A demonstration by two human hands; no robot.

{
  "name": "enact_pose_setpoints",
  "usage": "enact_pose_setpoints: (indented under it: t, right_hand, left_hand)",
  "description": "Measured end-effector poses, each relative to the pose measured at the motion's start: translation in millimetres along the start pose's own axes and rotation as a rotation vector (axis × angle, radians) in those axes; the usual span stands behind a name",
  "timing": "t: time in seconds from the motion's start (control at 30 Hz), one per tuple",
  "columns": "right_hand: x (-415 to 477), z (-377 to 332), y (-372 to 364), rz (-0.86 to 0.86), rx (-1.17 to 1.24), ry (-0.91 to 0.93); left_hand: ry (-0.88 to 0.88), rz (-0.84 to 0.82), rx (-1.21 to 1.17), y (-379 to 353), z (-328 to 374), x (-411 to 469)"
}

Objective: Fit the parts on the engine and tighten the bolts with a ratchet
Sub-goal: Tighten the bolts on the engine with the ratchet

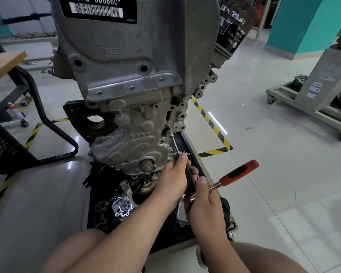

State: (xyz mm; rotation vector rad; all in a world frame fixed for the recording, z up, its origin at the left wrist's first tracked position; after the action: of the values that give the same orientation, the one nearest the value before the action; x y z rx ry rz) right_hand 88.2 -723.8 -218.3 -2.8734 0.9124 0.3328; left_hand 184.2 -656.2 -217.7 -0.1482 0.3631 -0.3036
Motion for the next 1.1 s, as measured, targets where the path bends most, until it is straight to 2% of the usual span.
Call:
enact_pose_setpoints:
  t: [0.1,0.33,0.53,0.73,0.87,1.03,1.1]
  right_hand:
    - [0,17,-3,-0.008,0.220,-0.237]
    - [-7,21,-30,-0.181,0.791,-0.507]
    - [-15,26,-44,-0.247,0.913,-0.624]
    - [-15,29,-41,-0.222,0.825,-0.591]
    - [-9,30,-30,-0.147,0.664,-0.503]
    - [-1,18,0,0.022,0.160,-0.217]
    - [-1,3,7,0.062,0.005,-0.046]
  left_hand:
    - [0.001,-0.028,-0.035,-3,1,1]
    - [-0.041,-0.059,0.041,-4,1,3]
    - [-0.040,-0.056,-0.008,-4,3,2]
    - [-0.082,-0.015,0.092,0,5,2]
    - [-0.079,0.015,0.134,2,4,2]
    - [-0.061,0.013,0.111,0,5,0]
    - [-0.062,0.032,0.115,2,5,1]
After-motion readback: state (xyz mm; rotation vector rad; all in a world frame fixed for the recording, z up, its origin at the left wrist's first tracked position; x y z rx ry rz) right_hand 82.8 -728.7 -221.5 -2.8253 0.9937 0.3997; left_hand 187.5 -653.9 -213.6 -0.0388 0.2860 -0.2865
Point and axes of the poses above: each hand's wrist, its own x-axis towards the middle knuckle, its own y-axis out of the back of the hand, z = x × y, the point moved 10 cm from there along x, towards the middle knuckle
